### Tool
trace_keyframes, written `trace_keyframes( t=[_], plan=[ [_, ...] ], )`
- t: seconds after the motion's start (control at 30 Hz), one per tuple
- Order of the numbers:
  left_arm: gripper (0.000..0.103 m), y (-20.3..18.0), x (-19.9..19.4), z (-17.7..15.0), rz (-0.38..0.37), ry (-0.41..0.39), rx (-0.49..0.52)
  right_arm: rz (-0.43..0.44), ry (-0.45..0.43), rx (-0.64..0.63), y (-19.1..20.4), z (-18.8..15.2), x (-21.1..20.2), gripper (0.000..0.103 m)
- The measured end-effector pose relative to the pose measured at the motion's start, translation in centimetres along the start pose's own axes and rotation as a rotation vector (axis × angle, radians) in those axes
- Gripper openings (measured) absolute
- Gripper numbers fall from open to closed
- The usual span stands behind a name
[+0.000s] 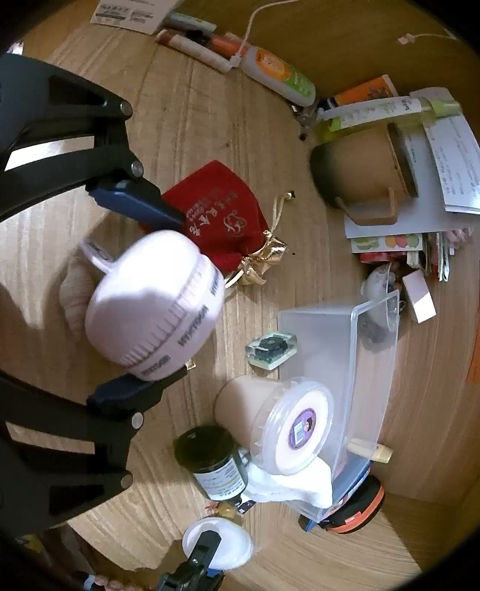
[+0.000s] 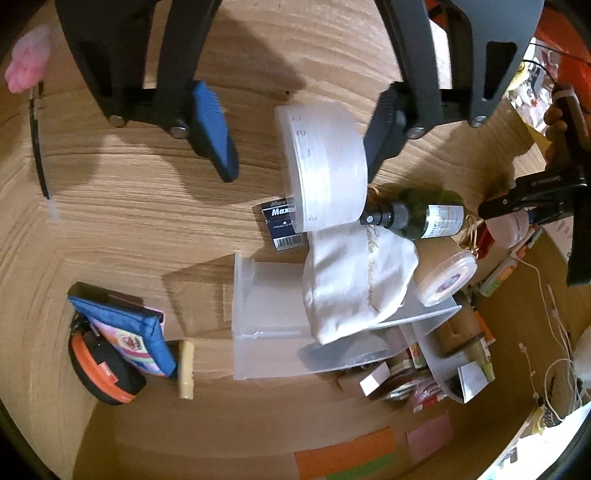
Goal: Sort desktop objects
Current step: 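Carry the pink container with the left tool while the right carries the tape roll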
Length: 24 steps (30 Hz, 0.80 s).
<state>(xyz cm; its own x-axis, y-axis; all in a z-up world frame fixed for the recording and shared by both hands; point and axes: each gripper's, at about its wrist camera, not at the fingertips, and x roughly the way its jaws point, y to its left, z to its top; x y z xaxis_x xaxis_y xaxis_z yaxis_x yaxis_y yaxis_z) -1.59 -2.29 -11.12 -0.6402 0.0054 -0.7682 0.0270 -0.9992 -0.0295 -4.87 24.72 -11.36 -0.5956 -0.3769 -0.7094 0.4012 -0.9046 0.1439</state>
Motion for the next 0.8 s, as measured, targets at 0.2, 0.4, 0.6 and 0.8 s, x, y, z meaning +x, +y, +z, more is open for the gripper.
trace_keyframes(
  t=[0.2,0.4,0.6,0.8],
  plan=[
    [0.065,0.2,0.3,0.3,-0.001,-0.013,-0.003,0.048,0.017,0.033,-0.4,0.3,0.5,0.03],
    [0.065,0.4,-0.3,0.3,-0.007,-0.03,-0.008,0.039,-0.014,0.023,-0.1,0.5,-0.6,0.027],
    [0.065,0.7,-2.4,1.0,-0.006,-0.087,0.011,0.039,-0.038,-0.009,0.8,1.2,-1.7,0.027],
    [0.065,0.7,-4.9,2.3,-0.005,-0.147,0.044,0.055,-0.059,-0.015,1.0,2.0,-2.6,0.027]
  ],
)
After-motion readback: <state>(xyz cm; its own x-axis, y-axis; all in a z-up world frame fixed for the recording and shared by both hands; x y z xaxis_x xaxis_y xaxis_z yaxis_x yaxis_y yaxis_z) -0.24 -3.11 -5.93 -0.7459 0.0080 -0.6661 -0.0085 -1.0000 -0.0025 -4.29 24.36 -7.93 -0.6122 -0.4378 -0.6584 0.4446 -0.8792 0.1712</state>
